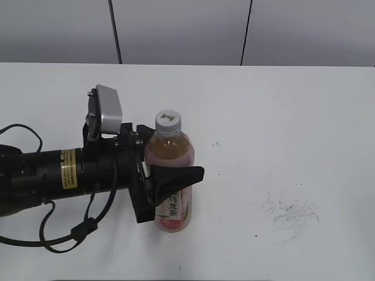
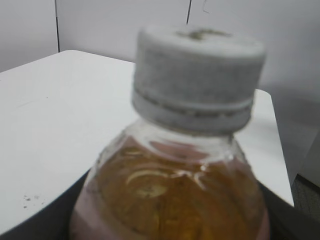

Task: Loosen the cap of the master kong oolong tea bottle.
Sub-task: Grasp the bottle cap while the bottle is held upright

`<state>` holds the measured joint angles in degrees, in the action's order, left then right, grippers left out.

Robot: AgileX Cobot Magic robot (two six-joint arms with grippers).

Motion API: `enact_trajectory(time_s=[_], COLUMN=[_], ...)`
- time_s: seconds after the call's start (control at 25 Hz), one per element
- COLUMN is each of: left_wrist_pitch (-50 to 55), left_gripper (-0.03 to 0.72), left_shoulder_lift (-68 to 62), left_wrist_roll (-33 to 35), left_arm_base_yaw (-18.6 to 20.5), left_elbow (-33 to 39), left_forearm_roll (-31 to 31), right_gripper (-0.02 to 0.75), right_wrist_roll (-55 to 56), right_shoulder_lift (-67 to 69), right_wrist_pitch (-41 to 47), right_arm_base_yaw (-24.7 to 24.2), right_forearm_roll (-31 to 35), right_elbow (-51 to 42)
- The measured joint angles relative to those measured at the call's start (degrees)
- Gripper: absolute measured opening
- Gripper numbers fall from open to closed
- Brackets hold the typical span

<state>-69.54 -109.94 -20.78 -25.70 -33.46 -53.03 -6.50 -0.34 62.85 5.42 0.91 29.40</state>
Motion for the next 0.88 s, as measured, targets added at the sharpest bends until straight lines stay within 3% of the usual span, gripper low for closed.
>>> enact_trajectory(time_s=[0.64, 0.88], left_wrist_pitch=[-0.09, -0.09], left_gripper=[0.445, 0.445], left_shoulder_lift=[0.00, 0.00], left_wrist_roll=[0.00, 0.05], left_arm_base_yaw=[0.00, 0.00], left_elbow=[0.00, 0.00], left_forearm_roll=[-0.12, -0.12], right_gripper=[0.574, 0.554], right_wrist_roll=[0.00, -6.86], right_shoulder_lift=[0.70, 16.55], right_wrist_pitch=[-1.69, -9.25], right_arm_base_yaw=[0.00, 0.00], right_forearm_roll=[0.67, 9.41], right_elbow=[0.76, 5.28])
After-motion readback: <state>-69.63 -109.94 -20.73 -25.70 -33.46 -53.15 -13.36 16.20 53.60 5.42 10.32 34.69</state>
